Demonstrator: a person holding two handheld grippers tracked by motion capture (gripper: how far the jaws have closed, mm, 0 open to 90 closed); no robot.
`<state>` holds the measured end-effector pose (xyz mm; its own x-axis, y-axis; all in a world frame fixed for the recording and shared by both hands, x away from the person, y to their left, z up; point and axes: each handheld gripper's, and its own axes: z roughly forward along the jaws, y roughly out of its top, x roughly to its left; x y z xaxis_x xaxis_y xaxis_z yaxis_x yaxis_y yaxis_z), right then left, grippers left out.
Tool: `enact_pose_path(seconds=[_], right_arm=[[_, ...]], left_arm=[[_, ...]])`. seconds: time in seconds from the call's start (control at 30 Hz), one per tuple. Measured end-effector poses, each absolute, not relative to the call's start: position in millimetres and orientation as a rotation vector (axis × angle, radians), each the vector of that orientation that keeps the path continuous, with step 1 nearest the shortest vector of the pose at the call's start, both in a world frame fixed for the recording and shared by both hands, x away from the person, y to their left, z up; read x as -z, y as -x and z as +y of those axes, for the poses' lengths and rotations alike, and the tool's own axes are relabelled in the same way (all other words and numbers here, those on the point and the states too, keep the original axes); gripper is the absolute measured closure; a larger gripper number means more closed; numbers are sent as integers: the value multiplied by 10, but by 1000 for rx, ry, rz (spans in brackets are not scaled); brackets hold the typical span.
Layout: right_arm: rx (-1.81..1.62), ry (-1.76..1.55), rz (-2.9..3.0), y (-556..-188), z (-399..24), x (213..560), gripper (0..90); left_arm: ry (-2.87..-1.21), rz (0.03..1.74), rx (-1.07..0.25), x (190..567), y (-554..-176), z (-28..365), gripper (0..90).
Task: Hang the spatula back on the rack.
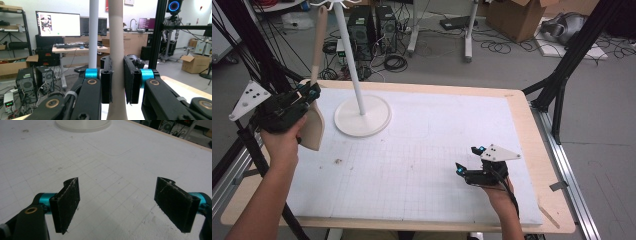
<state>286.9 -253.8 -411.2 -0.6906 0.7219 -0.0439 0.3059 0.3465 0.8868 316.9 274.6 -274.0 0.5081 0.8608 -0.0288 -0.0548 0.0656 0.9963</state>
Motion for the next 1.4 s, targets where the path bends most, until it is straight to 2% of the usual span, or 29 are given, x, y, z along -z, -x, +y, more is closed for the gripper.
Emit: enact_pose_path(seconds=[0.87, 1.13, 1.3, 1.37, 1.4], right_arm=[[-1304, -900, 2211, -2869, -2546, 4133, 196], [-1322, -911, 2204, -2855, -2560, 4133, 196], [-1325, -911, 2197, -2846, -2575, 4126, 197], [-1325, -915, 2198, -2843, -2586, 4125, 197], [-1327, -915, 2194, -2846, -2589, 4126, 196]], left_arm=[[-1412, 891, -932, 2705, -3382, 2600, 782], [-1478, 907, -890, 2781, -3498, 2522, 779], [-1464, 895, -856, 2807, -3534, 2532, 776], [-1473, 896, -828, 2816, -3549, 2539, 765], [-1477, 898, -817, 2823, -3554, 2543, 682]])
